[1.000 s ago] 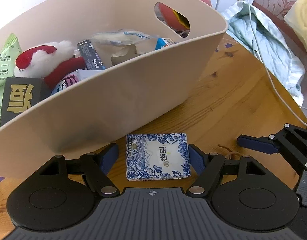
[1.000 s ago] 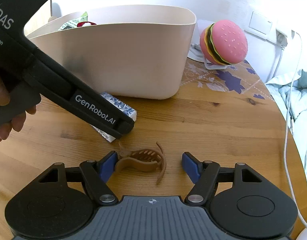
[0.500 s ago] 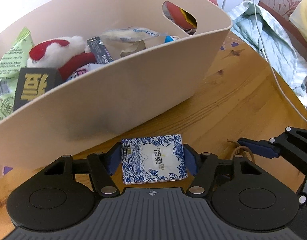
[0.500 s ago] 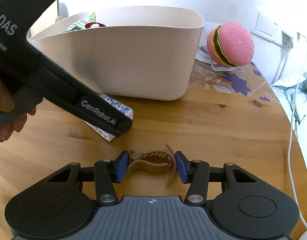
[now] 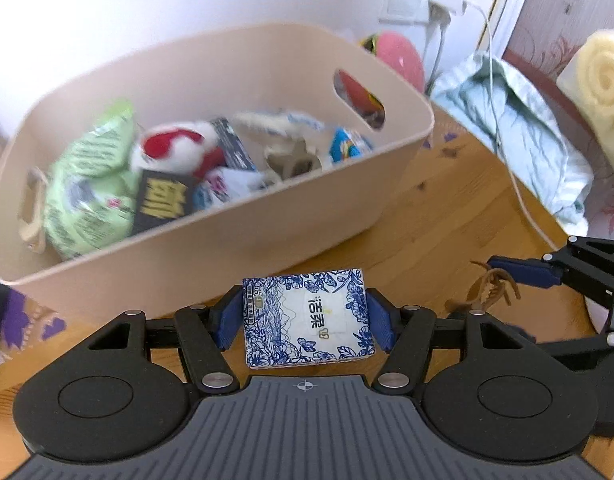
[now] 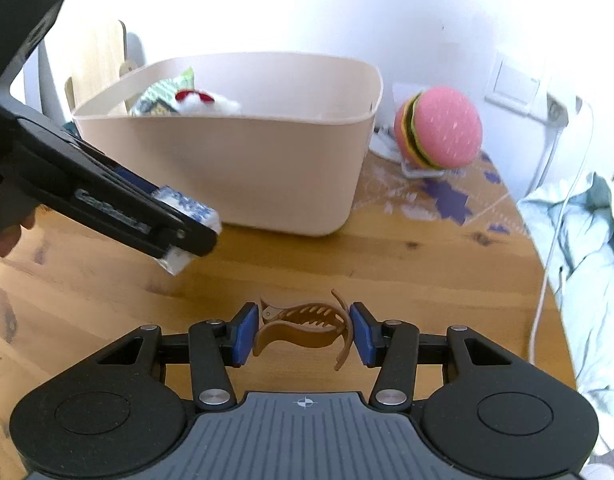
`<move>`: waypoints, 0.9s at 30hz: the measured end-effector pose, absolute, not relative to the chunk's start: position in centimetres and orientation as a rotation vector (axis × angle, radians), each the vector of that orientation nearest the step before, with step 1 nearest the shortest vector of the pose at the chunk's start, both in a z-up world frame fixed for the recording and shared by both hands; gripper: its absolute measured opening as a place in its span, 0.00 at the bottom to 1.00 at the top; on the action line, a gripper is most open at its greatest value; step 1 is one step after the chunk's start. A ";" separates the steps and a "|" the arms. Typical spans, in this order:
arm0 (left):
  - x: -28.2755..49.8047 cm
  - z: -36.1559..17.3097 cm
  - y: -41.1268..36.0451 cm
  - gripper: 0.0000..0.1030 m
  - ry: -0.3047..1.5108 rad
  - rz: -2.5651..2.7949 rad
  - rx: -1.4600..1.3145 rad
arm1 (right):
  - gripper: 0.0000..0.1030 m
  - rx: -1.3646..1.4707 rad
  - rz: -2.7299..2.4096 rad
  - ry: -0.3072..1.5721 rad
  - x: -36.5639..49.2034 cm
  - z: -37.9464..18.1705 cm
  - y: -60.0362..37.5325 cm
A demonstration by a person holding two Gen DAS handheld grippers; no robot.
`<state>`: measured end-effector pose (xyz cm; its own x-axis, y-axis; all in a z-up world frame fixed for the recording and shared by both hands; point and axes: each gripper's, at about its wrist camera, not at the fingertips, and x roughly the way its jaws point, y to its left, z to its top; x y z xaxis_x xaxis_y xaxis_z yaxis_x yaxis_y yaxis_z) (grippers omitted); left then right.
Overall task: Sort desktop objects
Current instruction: 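Carry the tissue pack and claw clip over the basket and open both grippers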
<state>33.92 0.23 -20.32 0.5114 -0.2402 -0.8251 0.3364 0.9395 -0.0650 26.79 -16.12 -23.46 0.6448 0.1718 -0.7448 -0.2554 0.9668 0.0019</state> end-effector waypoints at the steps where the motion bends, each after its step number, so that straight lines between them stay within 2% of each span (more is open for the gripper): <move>1: 33.7 -19.7 0.7 0.63 0.967 -0.344 0.103 | 0.45 -0.110 0.242 0.829 26.8 -23.1 -16.3; 16: 31.6 -12.7 5.0 0.63 0.835 -0.280 0.058 | 0.45 -0.107 0.264 0.709 27.4 -16.4 -16.8; 27: 34.1 -8.7 7.2 0.63 0.734 -0.200 0.018 | 0.45 -0.109 0.265 0.597 30.8 -12.8 -16.4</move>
